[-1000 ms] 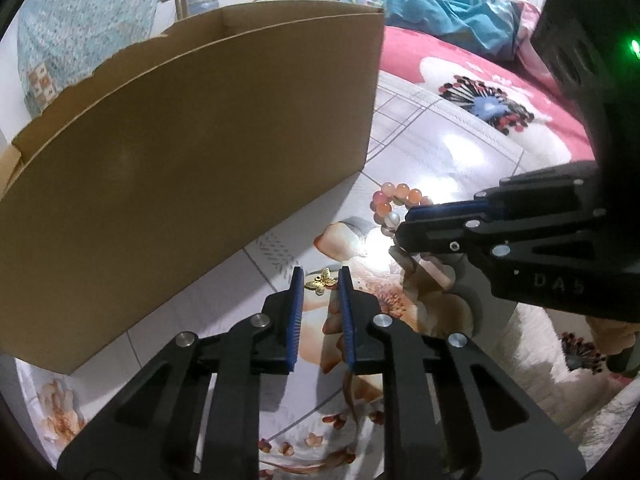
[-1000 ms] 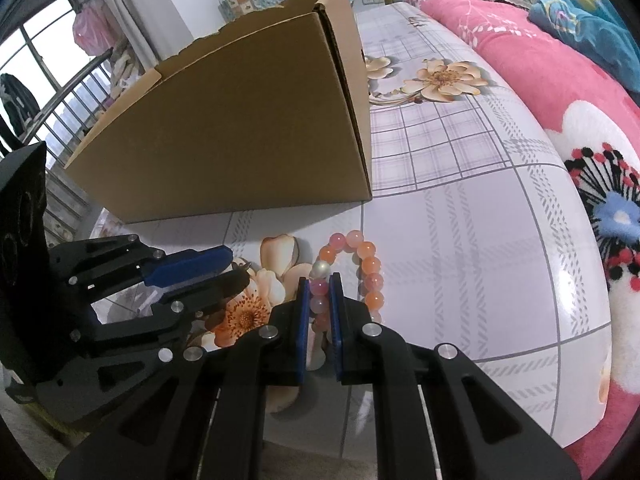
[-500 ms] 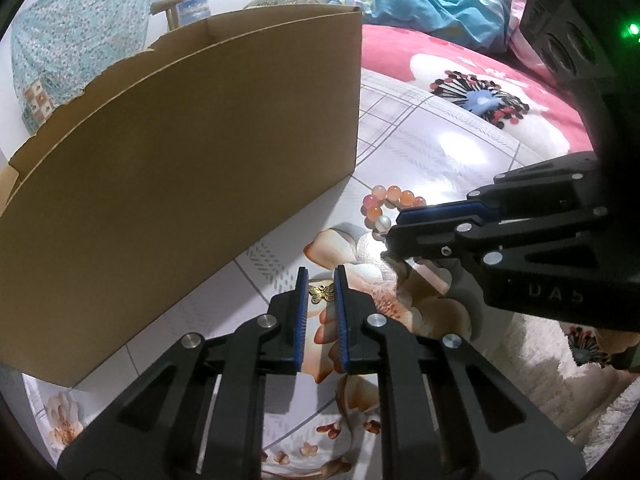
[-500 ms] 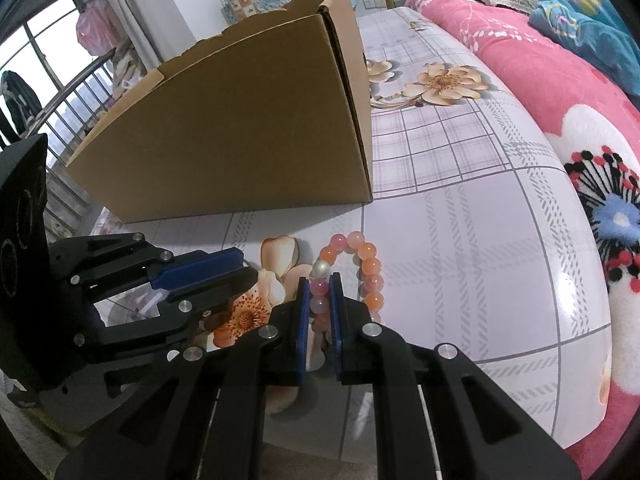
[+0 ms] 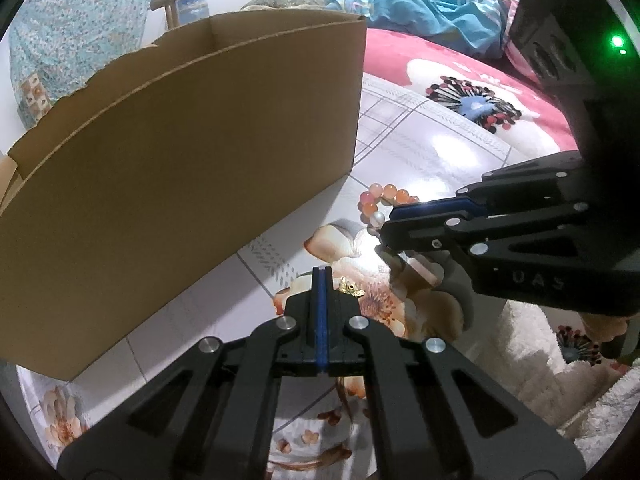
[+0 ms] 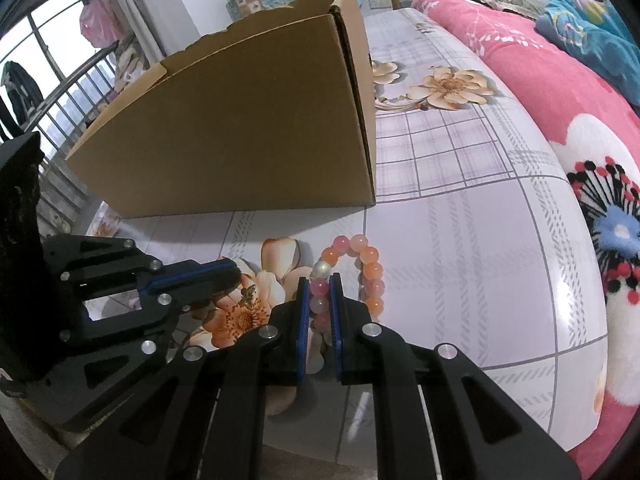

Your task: Organize jewelry

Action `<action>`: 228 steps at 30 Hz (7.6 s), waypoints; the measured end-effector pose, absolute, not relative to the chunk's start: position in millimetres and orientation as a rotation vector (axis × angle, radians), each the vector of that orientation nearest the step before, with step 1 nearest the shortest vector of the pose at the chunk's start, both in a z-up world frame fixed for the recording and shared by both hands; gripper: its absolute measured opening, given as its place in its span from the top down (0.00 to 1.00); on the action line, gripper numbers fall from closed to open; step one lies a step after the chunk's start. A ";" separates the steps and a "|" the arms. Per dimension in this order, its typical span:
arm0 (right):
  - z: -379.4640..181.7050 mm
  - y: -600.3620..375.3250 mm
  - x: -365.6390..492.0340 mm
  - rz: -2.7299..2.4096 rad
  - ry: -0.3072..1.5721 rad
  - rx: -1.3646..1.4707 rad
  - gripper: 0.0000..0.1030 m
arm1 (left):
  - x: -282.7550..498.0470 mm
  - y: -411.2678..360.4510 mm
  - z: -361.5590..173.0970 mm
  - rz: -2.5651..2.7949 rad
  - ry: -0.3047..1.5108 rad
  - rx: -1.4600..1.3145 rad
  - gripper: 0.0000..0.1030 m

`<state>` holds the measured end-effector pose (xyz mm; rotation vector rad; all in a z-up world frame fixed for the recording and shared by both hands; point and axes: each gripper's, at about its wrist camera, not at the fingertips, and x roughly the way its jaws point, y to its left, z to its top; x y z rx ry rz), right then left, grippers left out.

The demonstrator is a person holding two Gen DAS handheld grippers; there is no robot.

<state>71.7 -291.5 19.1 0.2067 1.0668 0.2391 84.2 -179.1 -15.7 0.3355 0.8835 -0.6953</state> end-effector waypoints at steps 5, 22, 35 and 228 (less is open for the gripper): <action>19.7 -291.9 74.0 0.245 1.081 0.203 0.89 | 80.4 -170.5 -9.5 -0.718 0.880 0.297 1.00; 16.8 -294.0 77.6 0.241 1.081 0.214 0.89 | 74.5 -190.4 -21.2 -0.785 0.866 0.422 0.88; 16.2 -295.4 75.0 0.242 1.074 0.217 0.89 | 75.0 -190.2 -19.3 -0.790 0.869 0.426 1.00; 143.5 -230.7 78.8 -0.048 0.799 -0.006 0.06 | 89.6 5.0 102.6 0.003 0.761 -0.005 0.08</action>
